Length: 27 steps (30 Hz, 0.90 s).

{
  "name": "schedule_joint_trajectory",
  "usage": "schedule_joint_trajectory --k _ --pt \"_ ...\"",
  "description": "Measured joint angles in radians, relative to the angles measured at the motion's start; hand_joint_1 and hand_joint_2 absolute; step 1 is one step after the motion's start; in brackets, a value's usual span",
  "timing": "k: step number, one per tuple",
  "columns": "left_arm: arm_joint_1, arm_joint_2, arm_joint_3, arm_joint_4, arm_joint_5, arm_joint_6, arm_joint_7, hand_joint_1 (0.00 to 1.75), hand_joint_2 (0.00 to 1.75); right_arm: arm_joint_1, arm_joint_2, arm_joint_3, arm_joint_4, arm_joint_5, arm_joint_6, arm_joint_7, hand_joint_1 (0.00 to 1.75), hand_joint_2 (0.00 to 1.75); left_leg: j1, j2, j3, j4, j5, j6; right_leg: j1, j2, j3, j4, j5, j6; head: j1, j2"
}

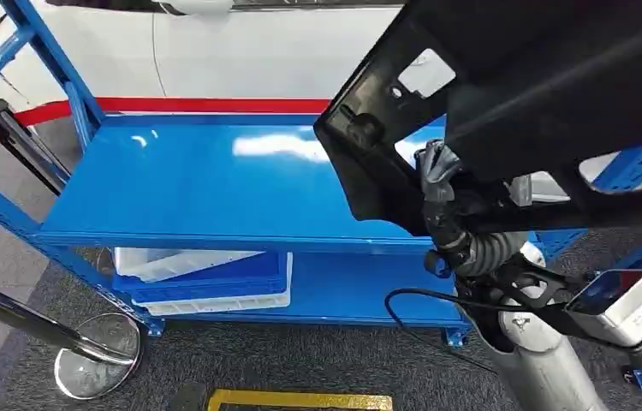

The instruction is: Take the parts from the cabinet and place them on the table.

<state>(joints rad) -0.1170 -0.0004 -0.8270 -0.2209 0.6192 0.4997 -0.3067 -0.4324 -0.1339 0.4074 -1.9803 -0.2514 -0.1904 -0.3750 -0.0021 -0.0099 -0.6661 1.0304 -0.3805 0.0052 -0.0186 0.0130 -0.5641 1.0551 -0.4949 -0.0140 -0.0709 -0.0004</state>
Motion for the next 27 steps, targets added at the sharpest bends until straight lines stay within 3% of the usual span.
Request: schedule_joint_trajectory --k 1,2,4,5,6,7,8,9,10,11,12,13,15,16,17,18,20,21,22,23,24,25,26,27 --pt "0.005 0.001 0.006 0.0 0.0 -0.001 -0.001 0.0 1.75 0.005 0.0 0.0 -0.002 0.001 0.0 -0.005 1.75 1.75 0.004 0.002 -0.01 0.013 -0.023 -0.004 -0.002 -0.003 -0.008 0.0 0.011 -0.009 0.002 0.0" --pt "0.009 0.001 0.012 0.0 0.0 -0.005 -0.001 0.0 1.75 0.014 0.0 0.0 -0.008 0.005 -0.002 -0.008 1.75 1.75 0.004 0.004 -0.028 0.05 -0.08 -0.011 -0.003 -0.004 -0.021 -0.001 0.021 -0.016 -0.004 0.0" --pt "0.007 0.001 0.019 0.0 -0.014 -0.006 0.002 0.0 1.75 0.037 0.0 0.0 -0.014 0.009 -0.009 -0.014 1.75 1.75 0.008 0.005 -0.065 0.192 -0.198 -0.019 0.0 -0.007 -0.049 0.0 0.041 -0.019 -0.005 0.0" --pt "0.003 0.001 0.021 0.0 -0.02 -0.005 0.006 0.0 1.75 0.048 0.0 0.0 -0.015 0.011 -0.013 -0.016 1.75 1.75 0.008 0.005 -0.076 0.256 -0.229 -0.02 0.003 -0.009 -0.063 0.001 0.051 -0.02 -0.005 0.0" --pt "0.0 0.001 0.022 0.0 -0.024 -0.003 0.01 0.0 1.75 0.059 0.0 0.0 -0.017 0.013 -0.018 -0.017 1.75 1.75 0.008 0.005 -0.075 0.294 -0.233 -0.018 0.006 -0.01 -0.077 0.003 0.06 -0.021 -0.006 0.0" --pt "-0.004 0.001 0.023 0.0 -0.027 -0.002 0.013 0.0 1.75 0.068 0.0 0.0 -0.02 0.014 -0.023 -0.018 1.75 1.75 0.006 0.004 -0.052 0.291 -0.212 -0.013 0.008 -0.011 -0.091 0.004 0.07 -0.021 -0.005 0.0" --pt "-0.007 0.002 0.025 0.0 -0.03 -0.002 0.018 0.0 1.75 0.074 0.0 0.0 -0.022 0.014 -0.025 -0.018 1.75 1.75 0.003 0.004 -0.013 0.253 -0.18 -0.007 0.01 -0.01 -0.103 0.005 0.078 -0.02 -0.005 0.0" --pt "-0.011 0.003 0.026 0.0 -0.032 -0.002 0.021 0.0 1.75 0.078 0.0 0.0 -0.025 0.017 -0.028 -0.018 1.75 1.75 -0.003 0.004 0.047 0.183 -0.147 0.003 0.011 -0.01 -0.112 0.006 0.086 -0.02 -0.005 0.0" --pt "-0.015 0.005 0.026 0.0 -0.034 -0.002 0.022 0.0 1.75 0.081 0.0 0.0 -0.028 0.019 -0.032 -0.018 1.75 1.75 -0.01 0.004 0.099 0.116 -0.134 0.013 0.012 -0.009 -0.117 0.005 0.093 -0.02 -0.006 0.0" --pt "-0.028 0.012 0.026 0.0 -0.037 -0.002 0.023 0.0 1.75 0.086 0.001 0.0 -0.035 0.028 -0.042 -0.018 1.75 1.75 -0.02 0.006 0.173 0.004 -0.168 0.034 0.01 -0.012 -0.12 0.005 0.102 -0.016 -0.004 0.0" --pt "-0.036 0.012 0.026 0.0 -0.039 -0.002 0.022 0.0 1.75 0.089 0.002 0.0 -0.039 0.035 -0.049 -0.018 1.75 1.75 -0.021 0.006 0.197 -0.042 -0.175 0.033 0.008 -0.015 -0.12 0.002 0.11 -0.01 -0.004 0.0" --pt "-0.041 0.013 0.027 0.0 -0.039 -0.001 0.022 0.0 1.75 0.092 0.003 0.0 -0.039 0.04 -0.056 -0.018 1.75 1.75 -0.026 0.003 0.184 -0.033 -0.163 0.033 0.004 -0.017 -0.117 -0.006 0.121 -0.005 -0.005 0.0" --pt "-0.049 0.014 0.028 0.0 -0.039 0.002 0.021 0.0 1.75 0.098 0.005 0.0 -0.04 0.052 -0.065 -0.016 1.75 1.75 -0.029 0.004 0.181 -0.051 -0.14 0.049 0.001 -0.016 -0.115 -0.025 0.148 0.008 -0.007 0.0" --pt "-0.048 0.013 0.028 0.0 -0.039 0.004 0.019 0.0 1.75 0.103 0.005 0.0 -0.04 0.058 -0.073 -0.016 1.75 1.75 -0.016 0.009 0.188 -0.077 -0.114 0.053 0.006 -0.015 -0.121 -0.019 0.14 0.01 -0.006 0.0" --pt "-0.049 0.013 0.028 0.0 -0.039 0.007 0.015 0.0 1.75 0.107 0.005 0.0 -0.041 0.063 -0.081 -0.014 1.75 1.75 -0.018 0.015 0.179 -0.084 -0.1 0.057 0.008 -0.014 -0.13 -0.003 0.096 0.013 -0.005 0.0" --pt "-0.05 0.013 0.028 0.0 -0.034 0.016 0.007 0.0 1.75 0.108 0.005 0.0 -0.041 0.07 -0.093 -0.009 1.75 1.75 -0.016 0.017 0.165 -0.083 -0.087 0.065 0.007 -0.013 -0.145 0.048 0.03 0.015 0.0 0.0" --pt "-0.051 0.011 0.028 -0.001 -0.03 0.021 -0.005 0.0 1.75 0.119 0.005 0.0 -0.041 0.078 -0.108 -0.005 1.75 1.75 -0.016 0.018 0.135 -0.079 -0.068 0.062 0.0 -0.013 -0.169 0.188 -0.077 0.024 0.003 0.0" --pt "-0.05 0.008 0.029 -0.001 -0.029 0.022 -0.011 0.0 1.75 0.125 0.005 0.0 -0.041 0.085 -0.116 -0.002 1.75 1.75 -0.016 0.018 0.116 -0.074 -0.058 0.061 -0.003 -0.013 -0.174 0.25 -0.093 0.03 0.004 0.0" --pt "-0.05 0.007 0.031 -0.001 -0.029 0.023 -0.012 0.0 1.75 0.127 0.005 0.0 -0.041 0.089 -0.12 -0.002 1.75 1.75 -0.014 0.018 0.096 -0.066 -0.049 0.057 -0.007 -0.014 -0.17 0.281 -0.082 0.034 0.004 0.0" --pt "-0.05 0.006 0.034 -0.001 -0.029 0.024 -0.012 0.0 1.75 0.127 0.005 0.001 -0.041 0.091 -0.122 -0.002 1.75 1.75 -0.011 0.019 0.072 -0.056 -0.041 0.051 -0.012 -0.014 -0.149 0.277 -0.037 0.041 0.004 0.0" --pt "-0.05 0.005 0.035 -0.001 -0.03 0.024 -0.011 0.0 1.75 0.127 0.005 0.003 -0.041 0.095 -0.125 -0.002 1.75 1.75 -0.006 0.019 0.05 -0.042 -0.035 0.044 -0.016 -0.014 -0.112 0.239 0.003 0.047 0.004 0.0" --pt "-0.049 0.005 0.037 -0.001 -0.032 0.023 -0.007 0.0 1.75 0.127 0.006 0.008 -0.04 0.098 -0.127 -0.003 1.75 1.75 -0.002 0.018 0.031 -0.025 -0.032 0.039 -0.022 -0.014 -0.058 0.175 0.023 0.054 0.005 0.0" --pt "-0.047 0.007 0.038 -0.001 -0.033 0.023 -0.001 0.0 1.75 0.127 0.006 0.013 -0.04 0.103 -0.128 -0.003 1.75 1.75 -0.002 0.018 0.013 -0.005 -0.032 0.033 -0.029 -0.013 0.004 0.092 -0.003 0.06 0.006 0.0" --pt "-0.046 0.008 0.04 -0.001 -0.035 0.023 0.006 0.0 1.75 0.126 0.008 0.02 -0.039 0.106 -0.128 -0.004 1.75 1.75 -0.004 0.018 -0.008 0.015 -0.034 0.025 -0.015 -0.009 0.049 0.017 -0.046 0.058 0.01 0.0"
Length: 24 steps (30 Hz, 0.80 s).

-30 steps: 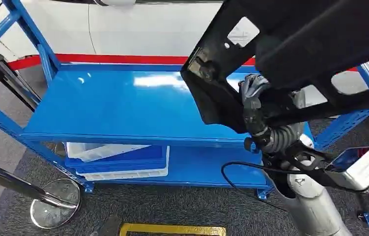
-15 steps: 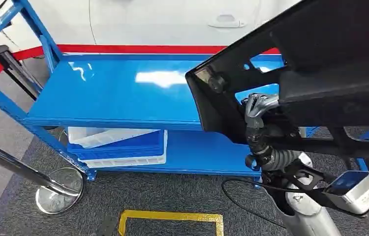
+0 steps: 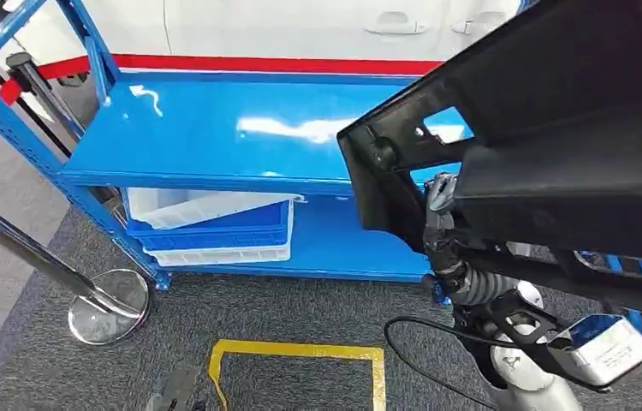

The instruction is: Take the parts from the cabinet and place them on the table.

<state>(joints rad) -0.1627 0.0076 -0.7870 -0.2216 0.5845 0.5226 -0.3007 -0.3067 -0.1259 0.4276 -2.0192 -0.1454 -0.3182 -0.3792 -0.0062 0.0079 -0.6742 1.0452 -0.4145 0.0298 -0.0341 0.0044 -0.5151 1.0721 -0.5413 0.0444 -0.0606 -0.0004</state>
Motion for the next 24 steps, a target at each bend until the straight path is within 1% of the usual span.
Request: schedule_joint_trajectory --k 1,2,3,4,5,6,7,8,9,10,11,12,13,14,15,16,17,18,19,20,21,22,23,24 --pt "0.002 0.001 0.0 0.0 -0.001 -0.002 0.003 0.0 1.75 0.001 0.003 0.005 0.001 0.002 0.0 -0.002 1.75 1.75 -0.001 -0.002 -0.006 0.007 0.011 -0.009 0.0 0.0 -0.008 -0.002 -0.009 -0.02 -0.004 0.0" --pt "0.004 0.002 0.001 0.0 -0.002 -0.002 0.004 0.0 1.75 0.001 0.004 0.008 0.002 0.005 0.0 -0.002 1.75 1.75 -0.001 -0.003 -0.01 0.005 0.022 -0.015 0.001 -0.001 -0.016 -0.001 -0.001 -0.026 -0.001 0.0" --pt "0.007 0.002 0.001 0.0 -0.002 -0.002 0.007 0.0 1.75 0.001 0.004 0.011 0.002 0.007 0.0 -0.002 1.75 1.75 0.002 -0.003 -0.014 0.002 0.032 -0.018 0.009 -0.001 -0.022 0.001 0.006 -0.032 -0.002 0.0" --pt "0.01 0.006 0.002 0.001 -0.002 -0.003 0.01 0.0 1.75 0.001 0.004 0.016 0.003 0.009 0.0 -0.002 1.75 1.75 0.004 -0.005 -0.023 0.003 0.032 -0.024 -0.001 -0.006 -0.034 -0.003 0.017 -0.043 0.0 0.0" --pt "0.014 0.006 0.002 0.0 -0.001 -0.006 0.014 0.0 1.75 0.001 0.004 0.02 0.003 0.01 0.0 -0.001 1.75 1.75 0.009 -0.004 -0.037 0.02 -0.005 -0.031 0.0 -0.008 -0.043 -0.003 0.027 -0.053 -0.002 0.0" --pt "0.017 0.005 0.002 0.0 -0.002 -0.008 0.016 0.0 1.75 0.001 0.004 0.026 0.003 0.012 0.0 0.0 1.75 1.75 0.01 -0.004 -0.048 0.064 -0.057 -0.037 0.0 -0.009 -0.052 -0.003 0.035 -0.058 -0.009 0.0" --pt "0.02 0.004 0.002 0.0 -0.001 -0.01 0.016 0.0 1.75 0.001 0.004 0.031 0.003 0.013 0.0 0.0 1.75 1.75 0.012 -0.004 -0.065 0.134 -0.115 -0.041 0.002 -0.011 -0.062 -0.003 0.043 -0.067 -0.011 0.0" --pt "0.02 0.003 0.002 0.0 -0.001 -0.011 0.018 0.0 1.75 0.001 0.005 0.033 0.003 0.013 0.0 0.001 1.75 1.75 0.014 -0.004 -0.08 0.207 -0.16 -0.043 0.005 -0.012 -0.072 -0.002 0.052 -0.068 -0.01 0.0" --pt "0.019 0.003 0.002 0.0 -0.001 -0.013 0.018 0.0 1.75 0.001 0.005 0.036 0.004 0.015 0.0 0.002 1.75 1.75 0.014 -0.004 -0.089 0.266 -0.181 -0.044 0.008 -0.012 -0.083 -0.002 0.06 -0.069 -0.01 0.0" --pt "0.02 0.003 0.002 0.0 -0.001 -0.014 0.018 0.0 1.75 0.002 0.005 0.039 0.004 0.015 0.0 0.002 1.75 1.75 0.014 -0.004 -0.084 0.296 -0.173 -0.042 0.011 -0.012 -0.094 -0.001 0.069 -0.069 -0.01 0.0" --pt "0.02 0.003 0.002 0.0 0.0 -0.016 0.018 0.0 1.75 0.003 0.005 0.041 0.004 0.015 0.0 0.003 1.75 1.75 0.014 -0.004 -0.06 0.282 -0.146 -0.038 0.013 -0.012 -0.104 -0.001 0.077 -0.069 -0.011 0.0" --pt "0.02 0.003 0.002 0.0 0.0 -0.016 0.017 0.0 1.75 0.004 0.005 0.044 0.004 0.015 0.0 0.003 1.75 1.75 0.013 -0.004 -0.019 0.232 -0.112 -0.033 0.015 -0.011 -0.112 -0.001 0.084 -0.068 -0.01 0.0" --pt "0.02 0.003 0.002 0.0 0.002 -0.016 0.016 0.0 1.75 0.004 0.005 0.045 0.004 0.015 0.0 0.005 1.75 1.75 0.011 -0.005 0.04 0.151 -0.08 -0.025 0.016 -0.01 -0.12 -0.001 0.091 -0.067 -0.01 0.0" --pt "0.018 0.003 0.002 0.0 0.002 -0.016 0.015 0.0 1.75 0.004 0.005 0.046 0.003 0.015 0.0 0.005 1.75 1.75 0.007 -0.009 0.099 0.068 -0.075 -0.015 0.015 -0.009 -0.123 -0.001 0.097 -0.065 -0.01 0.0" --pt "0.016 0.002 0.002 0.0 0.003 -0.016 0.013 0.0 1.75 0.004 0.005 0.046 0.003 0.016 0.0 0.005 1.75 1.75 0.002 -0.011 0.141 0.001 -0.104 -0.007 0.018 -0.009 -0.128 -0.002 0.103 -0.059 -0.01 0.0" --pt "0.015 0.001 0.002 0.0 0.003 -0.016 0.012 0.0 1.75 0.004 0.005 0.046 0.003 0.016 0.0 0.005 1.75 1.75 -0.003 -0.012 0.15 -0.029 -0.107 -0.009 0.015 -0.011 -0.129 -0.004 0.112 -0.052 -0.01 0.0" --pt "0.016 0.0 0.002 0.0 0.004 -0.017 0.011 0.0 1.75 0.004 0.005 0.047 0.003 0.016 -0.001 0.005 1.75 1.75 -0.006 -0.012 0.142 -0.026 -0.099 -0.008 0.012 -0.011 -0.131 -0.012 0.123 -0.045 -0.01 0.0" --pt "0.016 -0.001 0.002 0.0 0.004 -0.017 0.01 0.0 1.75 0.005 0.005 0.048 0.003 0.017 -0.001 0.005 1.75 1.75 -0.009 -0.013 0.139 -0.026 -0.089 -0.003 0.008 -0.011 -0.132 -0.021 0.135 -0.04 -0.011 0.0" --pt "0.02 -0.003 0.002 0.0 0.006 -0.017 0.01 0.0 1.75 0.005 0.005 0.05 0.003 0.017 -0.002 0.006 1.75 1.75 -0.008 -0.012 0.138 -0.042 -0.071 0.005 0.011 -0.009 -0.132 -0.031 0.145 -0.034 -0.009 0.0" --pt "0.02 -0.004 0.002 0.0 0.005 -0.018 0.009 0.0 1.75 0.006 0.004 0.05 0.003 0.017 -0.002 0.006 1.75 1.75 0.004 -0.003 0.14 -0.062 -0.056 0.01 0.012 -0.008 -0.137 -0.022 0.124 -0.031 -0.009 0.0" --pt "0.019 -0.008 0.002 -0.002 0.005 -0.019 0.006 0.0 1.75 0.006 0.004 0.05 0.003 0.017 -0.002 0.006 1.75 1.75 0.002 -0.003 0.129 -0.064 -0.046 0.019 0.014 -0.007 -0.149 0.008 0.077 -0.03 -0.006 0.0" --pt "0.018 -0.008 0.002 -0.002 0.008 -0.019 0.005 0.0 1.75 0.006 0.004 0.051 0.003 0.018 -0.002 0.006 1.75 1.75 0.002 -0.002 0.116 -0.061 -0.039 0.025 0.015 -0.007 -0.17 0.076 0.017 -0.031 -0.004 0.0" --pt "0.016 -0.008 0.002 -0.002 0.009 -0.02 0.003 0.0 1.75 0.007 0.004 0.052 0.003 0.02 -0.002 0.006 1.75 1.75 0.001 -0.002 0.102 -0.055 -0.033 0.023 0.015 -0.006 -0.191 0.154 -0.033 -0.03 -0.003 0.0" --pt "0.016 -0.009 0.002 -0.002 0.009 -0.021 0.002 0.0 1.75 0.008 0.004 0.053 0.003 0.021 -0.002 0.006 1.75 1.75 -0.001 -0.002 0.088 -0.049 -0.028 0.024 0.015 -0.007 -0.205 0.22 -0.064 -0.028 -0.004 0.0"
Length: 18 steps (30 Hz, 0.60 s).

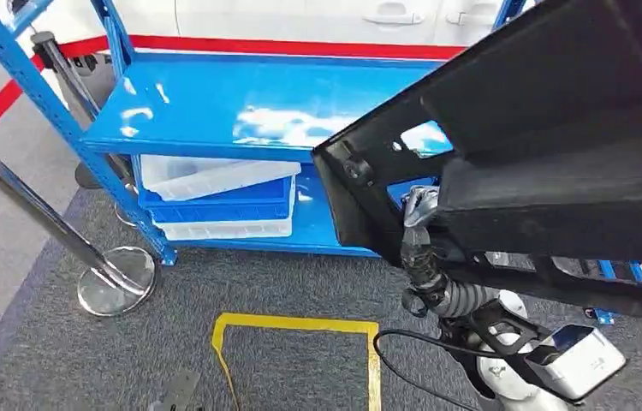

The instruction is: Take the parts from the cabinet and place them on the table.

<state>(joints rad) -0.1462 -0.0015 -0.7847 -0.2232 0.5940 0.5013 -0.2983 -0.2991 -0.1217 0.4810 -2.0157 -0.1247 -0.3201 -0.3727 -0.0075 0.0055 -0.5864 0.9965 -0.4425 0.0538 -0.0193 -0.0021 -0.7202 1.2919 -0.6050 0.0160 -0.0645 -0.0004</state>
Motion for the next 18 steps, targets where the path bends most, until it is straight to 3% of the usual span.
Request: schedule_joint_trajectory --k 1,2,3,4,5,6,7,9,10,11,12,13,15,16,18 --pt "0.001 -0.001 0.0 0.0 0.0 -0.002 0.0 0.0 1.75 0.0 0.0 0.001 0.0 0.003 0.0 0.0 1.75 1.75 -0.001 0.0 -0.015 0.009 0.005 0.0 0.0 0.0 -0.002 0.041 -0.003 0.001 0.001 0.0" --pt "0.001 -0.002 0.0 0.0 0.0 -0.005 0.0 0.0 1.75 0.001 0.0 0.002 0.0 0.006 0.0 0.0 1.75 1.75 -0.002 0.001 -0.031 0.017 0.011 -0.001 0.0 0.0 0.013 0.042 0.017 0.001 0.0 0.0" --pt "0.002 -0.002 0.0 0.0 0.0 -0.006 0.0 0.0 1.75 0.002 0.0 0.003 0.0 0.006 0.0 0.001 1.75 1.75 -0.002 0.001 -0.048 0.027 0.016 -0.003 0.0 0.0 0.046 0.005 0.052 0.0 0.001 0.0" --pt "0.002 -0.003 0.0 0.0 0.001 -0.008 0.0 0.0 1.75 0.002 0.0 0.004 0.0 0.008 0.0 0.002 1.75 1.75 -0.001 0.001 -0.063 0.035 0.02 -0.006 0.0 0.0 0.093 -0.058 0.086 -0.002 0.0 0.0" --pt "0.002 -0.003 0.0 0.0 0.002 -0.01 0.002 0.0 1.75 0.001 0.0 0.005 0.0 0.006 0.001 0.002 1.75 1.75 -0.001 0.0 -0.075 0.047 0.024 -0.011 0.0 0.0 0.155 -0.146 0.104 -0.005 0.001 0.0" --pt "0.002 -0.004 0.0 0.0 0.005 -0.013 0.002 0.0 1.75 0.001 0.0 0.006 0.001 0.0 0.004 0.003 1.75 1.75 -0.002 0.0 -0.087 0.052 0.029 -0.016 0.002 0.001 0.184 -0.202 0.064 -0.009 0.0 0.0" --pt "0.003 -0.005 0.0 0.0 0.008 -0.018 0.002 0.0 1.75 0.001 0.0 0.006 0.001 -0.012 0.009 0.003 1.75 1.75 -0.005 0.0 -0.093 0.059 0.035 -0.019 0.011 0.002 0.193 -0.229 0.066 -0.01 -0.001 0.0" --pt "0.007 -0.008 0.0 0.0 0.015 -0.028 0.002 0.0 1.75 -0.002 0.0 0.006 0.01 -0.038 0.022 -0.001 1.75 1.75 -0.002 -0.001 -0.092 0.048 0.056 -0.03 0.012 0.003 0.182 -0.226 0.082 -0.014 0.002 0.0" --pt "0.009 -0.008 0.0 0.0 0.018 -0.032 0.002 0.0 1.75 -0.003 0.001 0.006 0.016 -0.048 0.027 -0.006 1.75 1.75 -0.003 -0.003 -0.097 0.047 0.066 -0.036 0.012 0.001 0.175 -0.228 0.094 -0.021 -0.001 0.0" --pt "0.013 -0.008 0.001 0.0 0.022 -0.036 0.002 0.0 1.75 -0.004 0.001 0.006 0.026 -0.058 0.035 -0.01 1.75 1.75 0.002 -0.01 -0.109 0.052 0.055 -0.04 0.001 -0.004 0.166 -0.238 0.107 -0.033 0.002 0.0" --pt "0.015 -0.008 0.002 0.0 0.026 -0.04 0.0 0.0 1.75 -0.006 0.001 0.006 0.036 -0.063 0.045 -0.015 1.75 1.75 0.001 -0.011 -0.121 0.074 0.011 -0.05 0.002 -0.005 0.154 -0.238 0.12 -0.038 0.004 0.0" --pt "0.02 -0.009 0.002 0.0 0.029 -0.045 -0.002 0.0 1.75 -0.007 0.004 0.006 0.044 -0.069 0.05 -0.019 1.75 1.75 0.003 -0.011 -0.134 0.123 -0.051 -0.056 0.0 -0.006 0.14 -0.239 0.129 -0.047 0.0 0.0" --pt "0.027 -0.011 0.003 0.0 0.039 -0.053 -0.003 0.0 1.75 -0.007 0.009 0.007 0.058 -0.074 0.06 -0.023 1.75 1.75 0.011 -0.01 -0.157 0.258 -0.155 -0.066 0.001 -0.007 0.108 -0.238 0.153 -0.048 0.0 0.0" --pt "0.029 -0.011 0.004 0.0 0.044 -0.056 -0.003 0.0 1.75 -0.007 0.009 0.007 0.066 -0.076 0.06 -0.026 1.75 1.75 0.013 -0.01 -0.156 0.306 -0.166 -0.069 0.001 -0.007 0.091 -0.237 0.165 -0.047 -0.001 0.0" --pt "0.029 -0.011 0.008 0.0 0.05 -0.064 -0.002 0.0 1.75 -0.006 0.009 0.006 0.077 -0.077 0.064 -0.027 1.75 1.75 0.014 -0.01 -0.124 0.32 -0.097 -0.07 0.0 -0.009 0.059 -0.234 0.187 -0.044 -0.002 0.0"
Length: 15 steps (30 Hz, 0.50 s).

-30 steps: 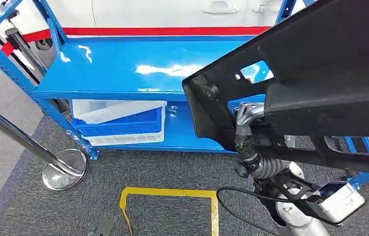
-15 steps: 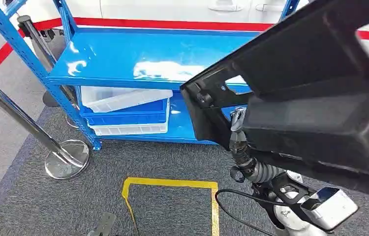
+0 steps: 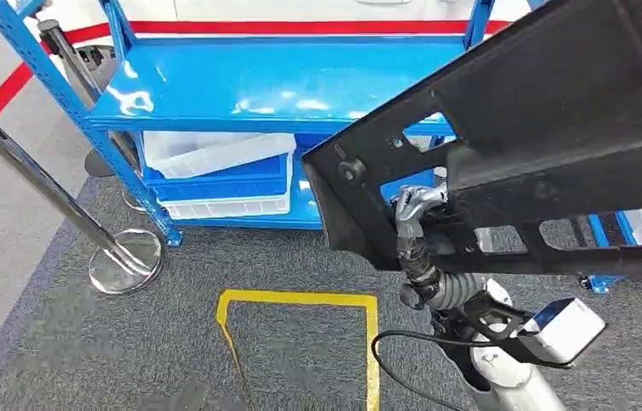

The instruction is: Take the parts from the cabinet and place them on the table.

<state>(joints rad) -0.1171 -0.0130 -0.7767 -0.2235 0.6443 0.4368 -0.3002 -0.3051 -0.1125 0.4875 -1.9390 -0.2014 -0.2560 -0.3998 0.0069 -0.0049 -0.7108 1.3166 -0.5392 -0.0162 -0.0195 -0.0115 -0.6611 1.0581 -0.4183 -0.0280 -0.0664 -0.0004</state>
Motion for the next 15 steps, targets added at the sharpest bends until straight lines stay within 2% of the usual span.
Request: schedule_joint_trajectory --k 1,2,3,4,5,6,7,8,9,10,11,12,13,14,15 --pt "0.0 0.0 0.001 0.0 0.004 -0.007 0.002 0.0 1.75 0.001 0.0 0.0 0.003 0.0 0.002 -0.001 1.75 1.75 0.001 0.0 0.038 -0.036 0.043 0.001 -0.001 0.0 -0.015 0.001 0.01 0.003 0.0 0.0" --pt "0.0 0.0 0.002 0.0 0.005 -0.02 0.002 0.0 1.75 0.001 0.0 0.0 0.007 0.0 0.008 -0.003 1.75 1.75 0.001 0.0 0.104 -0.115 0.064 0.003 -0.002 0.0 -0.028 0.002 0.021 0.007 0.0 0.0" --pt "-0.002 0.0 0.003 0.0 0.005 -0.034 -0.003 0.0 1.75 0.0 0.002 0.0 0.011 0.0 0.012 -0.005 1.75 1.75 0.001 -0.002 0.172 -0.211 0.03 0.007 -0.002 0.0 -0.034 0.002 0.031 0.011 -0.001 0.0" --pt "-0.004 0.001 0.003 0.0 0.003 -0.05 -0.004 0.0 1.75 -0.003 0.005 0.0 0.014 0.0 0.016 -0.007 1.75 1.75 -0.008 -0.003 0.232 -0.313 -0.007 0.012 -0.001 -0.001 -0.038 0.001 0.04 0.019 0.0 0.0" --pt "-0.005 0.001 0.005 0.0 0.002 -0.062 0.001 0.0 1.75 -0.005 0.009 0.001 0.02 0.003 0.024 -0.008 1.75 1.75 -0.01 -0.003 0.233 -0.32 -0.012 0.017 -0.003 -0.002 -0.037 -0.008 0.054 0.025 0.003 0.0" --pt "-0.005 0.001 0.006 0.0 0.002 -0.068 0.003 0.0 1.75 -0.01 0.012 0.004 0.026 0.007 0.03 -0.007 1.75 1.75 -0.014 -0.005 0.218 -0.316 0.003 0.022 -0.006 -0.002 -0.035 -0.017 0.066 0.029 0.0 0.0" --pt "-0.004 0.001 0.007 0.0 0.002 -0.071 0.008 0.0 1.75 -0.014 0.015 0.007 0.032 0.011 0.03 -0.006 1.75 1.75 -0.016 -0.005 0.217 -0.322 0.008 0.029 -0.006 -0.002 -0.034 -0.025 0.079 0.037 -0.002 0.0" --pt "-0.003 0.001 0.007 0.0 -0.002 -0.072 0.014 0.0 1.75 -0.015 0.015 0.008 0.036 0.013 0.028 -0.004 1.75 1.75 -0.01 -0.001 0.211 -0.338 0.026 0.039 0.001 0.003 -0.037 -0.027 0.083 0.044 0.001 0.0" --pt "-0.004 0.001 0.007 0.0 -0.006 -0.069 0.023 0.0 1.75 -0.014 0.015 0.008 0.04 0.012 0.023 -0.004 1.75 1.75 -0.006 0.006 0.212 -0.339 0.037 0.045 -0.003 0.006 -0.046 -0.013 0.047 0.046 0.002 0.0" --pt "-0.005 0.001 0.007 0.0 -0.007 -0.06 0.035 0.0 1.75 -0.015 0.015 0.008 0.044 0.013 0.017 -0.003 1.75 1.75 -0.006 0.004 0.198 -0.34 0.046 0.059 -0.001 0.009 -0.06 0.038 -0.019 0.045 0.005 0.0" --pt "-0.006 0.001 0.007 0.0 -0.008 -0.049 0.045 0.0 1.75 -0.013 0.015 0.008 0.047 0.015 0.009 -0.002 1.75 1.75 -0.008 0.005 0.185 -0.338 0.055 0.066 0.0 0.009 -0.076 0.107 -0.081 0.045 0.006 0.0" --pt "-0.006 0.001 0.007 0.0 -0.012 -0.039 0.054 0.0 1.75 -0.01 0.015 0.008 0.051 0.019 0.002 0.002 1.75 1.75 -0.01 0.005 0.175 -0.336 0.063 0.066 0.0 0.009 -0.088 0.171 -0.122 0.044 0.008 0.0" --pt "-0.007 0.001 0.007 0.0 -0.018 -0.032 0.059 0.0 1.75 -0.005 0.015 0.008 0.055 0.022 -0.002 0.007 1.75 1.75 -0.013 0.005 0.161 -0.333 0.072 0.067 0.0 0.009 -0.097 0.239 -0.135 0.044 0.008 0.0" --pt "-0.007 0.001 0.007 0.0 -0.02 -0.028 0.064 0.0 1.75 -0.002 0.014 0.008 0.058 0.026 -0.005 0.011 1.75 1.75 -0.014 0.005 0.146 -0.328 0.08 0.066 0.0 0.009 -0.097 0.277 -0.105 0.043 0.008 0.0" --pt "-0.008 0.001 0.007 0.0 -0.024 -0.024 0.066 0.0 1.75 0.0 0.014 0.008 0.061 0.031 -0.005 0.014 1.75 1.75 -0.015 0.001 0.129 -0.32 0.088 0.064 0.001 0.009 -0.084 0.28 -0.055 0.041 0.008 0.0"
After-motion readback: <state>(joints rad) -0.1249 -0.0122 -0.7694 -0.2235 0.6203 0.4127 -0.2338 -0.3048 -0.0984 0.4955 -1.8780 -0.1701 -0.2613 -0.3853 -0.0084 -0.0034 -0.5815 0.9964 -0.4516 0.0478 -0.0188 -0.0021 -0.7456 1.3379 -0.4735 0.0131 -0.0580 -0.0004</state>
